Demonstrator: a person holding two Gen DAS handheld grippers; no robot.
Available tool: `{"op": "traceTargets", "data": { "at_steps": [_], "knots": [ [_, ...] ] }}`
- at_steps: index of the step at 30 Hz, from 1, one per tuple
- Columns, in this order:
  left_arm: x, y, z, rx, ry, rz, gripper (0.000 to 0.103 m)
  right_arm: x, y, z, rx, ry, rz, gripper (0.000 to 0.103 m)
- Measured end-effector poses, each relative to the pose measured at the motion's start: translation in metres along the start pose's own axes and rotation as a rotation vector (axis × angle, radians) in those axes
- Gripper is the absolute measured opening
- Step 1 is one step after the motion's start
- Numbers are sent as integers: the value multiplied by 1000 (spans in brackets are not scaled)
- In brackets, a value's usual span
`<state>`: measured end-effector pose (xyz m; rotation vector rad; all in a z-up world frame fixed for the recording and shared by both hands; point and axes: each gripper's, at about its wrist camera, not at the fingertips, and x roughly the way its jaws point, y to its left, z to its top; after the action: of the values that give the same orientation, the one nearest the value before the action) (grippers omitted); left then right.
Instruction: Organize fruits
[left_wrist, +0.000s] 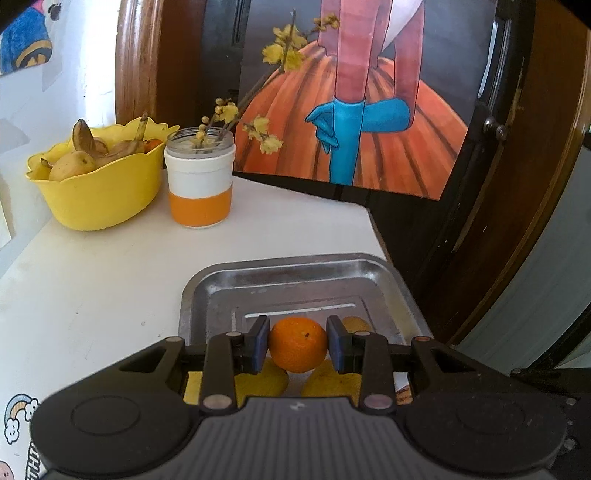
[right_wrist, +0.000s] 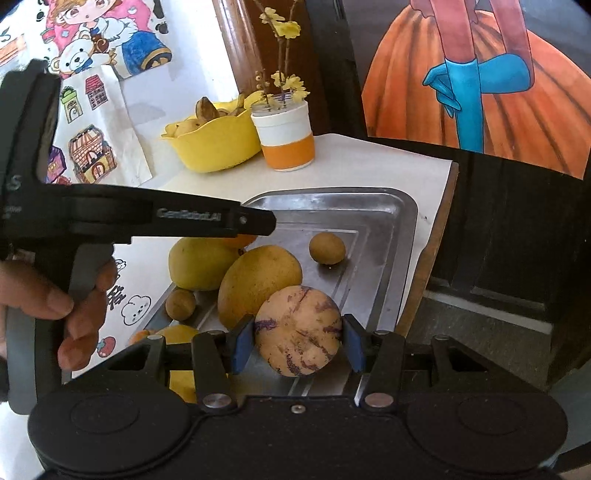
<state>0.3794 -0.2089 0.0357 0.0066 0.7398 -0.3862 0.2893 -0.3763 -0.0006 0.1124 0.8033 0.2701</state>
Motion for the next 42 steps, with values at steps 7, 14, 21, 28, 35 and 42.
{"op": "traceTargets", "data": {
  "at_steps": [7,14,21,28,35,42],
  "knots": [
    [4,-1,-2,11,12,9,36,1,-1,-3,20,-24,1,52],
    [7,1,-2,-10,22,-4,37,1,-3,-5,37,-21,-1,52],
    [6,-1,-3,-12,26,-4,39,1,-4,-6,52,-26,-8,53],
    [-4,0,0,-47,6,-6,64,-3,-3,-7,65,-47,-16,53],
    [-30,4,-1,-64,-56,43,96,-17,1,-8,73,-100,-32,58],
    [-62,20,-10,-122,-116,97,102,-36,12,-14,67,-174,-79,70]
  ]
}}
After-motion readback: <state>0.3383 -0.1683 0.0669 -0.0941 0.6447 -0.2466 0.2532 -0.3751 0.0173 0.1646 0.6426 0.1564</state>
